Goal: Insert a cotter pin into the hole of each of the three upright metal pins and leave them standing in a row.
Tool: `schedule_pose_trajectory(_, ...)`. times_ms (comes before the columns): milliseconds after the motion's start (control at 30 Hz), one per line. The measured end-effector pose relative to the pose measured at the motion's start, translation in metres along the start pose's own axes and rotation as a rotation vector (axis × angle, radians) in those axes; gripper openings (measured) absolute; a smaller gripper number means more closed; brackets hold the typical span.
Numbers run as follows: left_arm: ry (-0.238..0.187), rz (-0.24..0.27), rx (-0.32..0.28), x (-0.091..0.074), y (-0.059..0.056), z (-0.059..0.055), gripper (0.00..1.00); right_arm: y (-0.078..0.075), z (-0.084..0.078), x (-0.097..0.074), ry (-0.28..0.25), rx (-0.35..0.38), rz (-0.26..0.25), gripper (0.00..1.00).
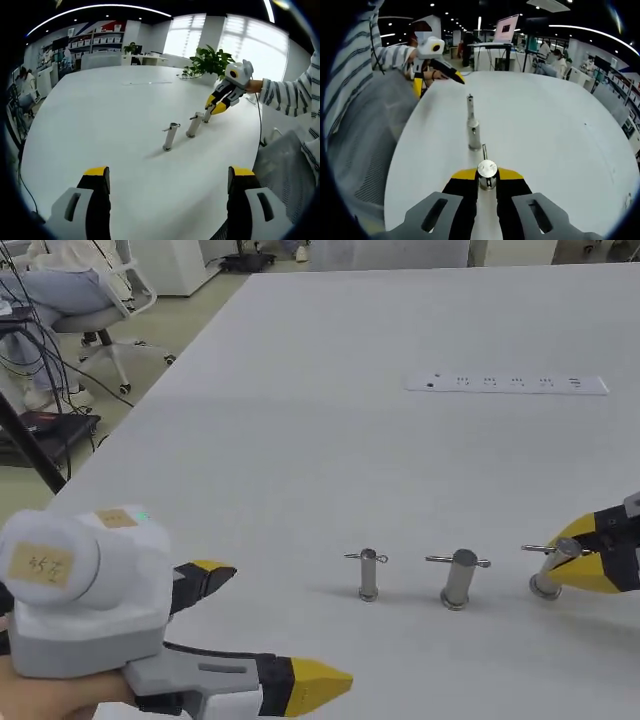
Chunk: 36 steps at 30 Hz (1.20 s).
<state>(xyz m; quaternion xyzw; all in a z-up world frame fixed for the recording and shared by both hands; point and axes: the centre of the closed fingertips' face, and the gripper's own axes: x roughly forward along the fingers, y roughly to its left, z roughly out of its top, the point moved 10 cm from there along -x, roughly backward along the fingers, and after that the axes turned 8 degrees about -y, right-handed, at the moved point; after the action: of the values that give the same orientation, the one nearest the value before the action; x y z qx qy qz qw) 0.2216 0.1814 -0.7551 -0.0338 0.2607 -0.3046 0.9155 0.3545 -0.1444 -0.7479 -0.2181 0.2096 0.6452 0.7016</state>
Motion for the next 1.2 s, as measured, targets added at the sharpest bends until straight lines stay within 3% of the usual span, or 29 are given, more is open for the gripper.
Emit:
schedule_pose_trajectory(600,-0.003,0.039,-0.042,-0.006,0.0,-0.007,0.97,-0.006,0.005,0.002,0.021,-0.065,0.061,0.13)
schedule_pose_trajectory(1200,0.017,0.036,-0.04,-0.008,-0.001,-0.008,0.97,0.007,-0.004,0.009,0.029,-0.017,0.075,0.13)
